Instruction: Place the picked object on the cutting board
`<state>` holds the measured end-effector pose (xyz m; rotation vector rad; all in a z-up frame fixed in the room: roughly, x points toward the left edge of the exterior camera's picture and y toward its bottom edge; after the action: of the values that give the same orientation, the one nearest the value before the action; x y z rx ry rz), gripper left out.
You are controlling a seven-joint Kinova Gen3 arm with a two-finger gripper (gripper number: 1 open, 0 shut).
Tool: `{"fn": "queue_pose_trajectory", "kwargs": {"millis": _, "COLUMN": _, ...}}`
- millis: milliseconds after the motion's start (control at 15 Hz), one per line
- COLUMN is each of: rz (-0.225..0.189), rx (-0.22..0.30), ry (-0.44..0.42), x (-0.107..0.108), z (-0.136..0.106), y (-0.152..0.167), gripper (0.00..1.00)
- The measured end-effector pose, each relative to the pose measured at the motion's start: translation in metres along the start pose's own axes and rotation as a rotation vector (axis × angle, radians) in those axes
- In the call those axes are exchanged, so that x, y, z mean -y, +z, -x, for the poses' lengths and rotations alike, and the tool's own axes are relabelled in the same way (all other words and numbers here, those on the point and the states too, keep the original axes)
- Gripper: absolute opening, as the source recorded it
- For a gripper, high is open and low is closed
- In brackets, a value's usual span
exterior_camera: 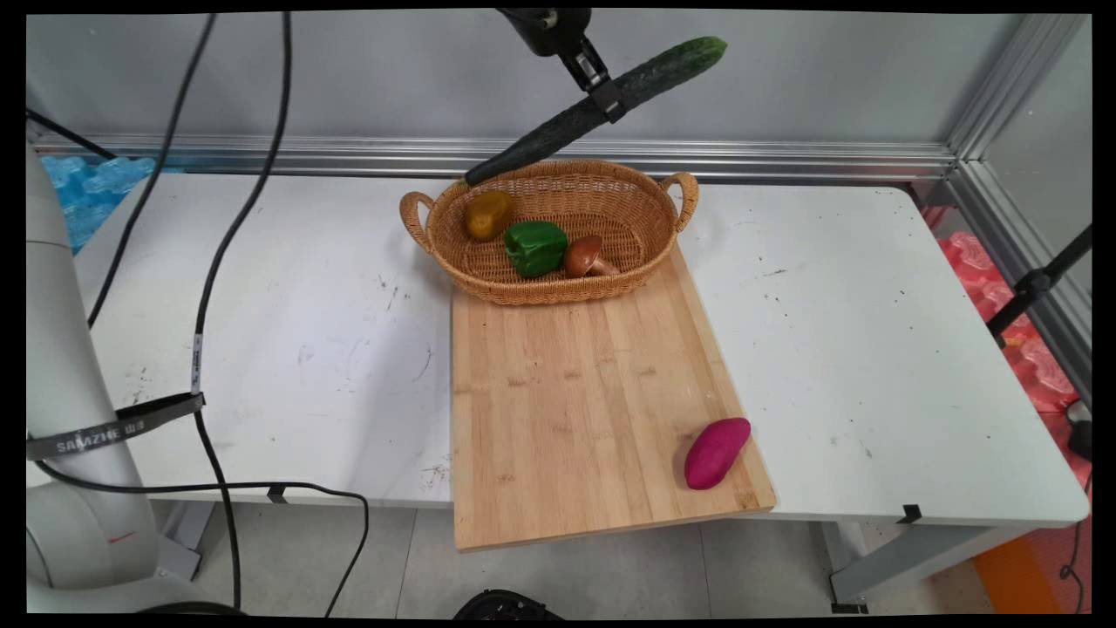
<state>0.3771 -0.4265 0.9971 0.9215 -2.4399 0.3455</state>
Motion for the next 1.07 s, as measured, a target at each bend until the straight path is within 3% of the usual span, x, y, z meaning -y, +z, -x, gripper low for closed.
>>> {"fn": "queue_pose_trajectory", "kwargs": {"millis": 400, "rz": 0.094, "rx": 0.045, "ry": 0.082, "x": -0.042, "z": 0.010, "y": -0.036, "gripper": 0.00}}
{"fn": "queue_pose_trajectory", "kwargs": {"millis": 867, "rz": 0.274, "rx": 0.113, "ry": 0.286, "x": -0.104, "z": 0.048, "y": -0.063, "gripper": 0.00}}
{"fn": "queue_pose_trajectory", "kwargs": {"millis": 1067, "rz": 0.328, "rx": 0.132, "ry": 0.355, "x": -0.126, "z": 0.062, "y": -0.064, "gripper": 0.00}}
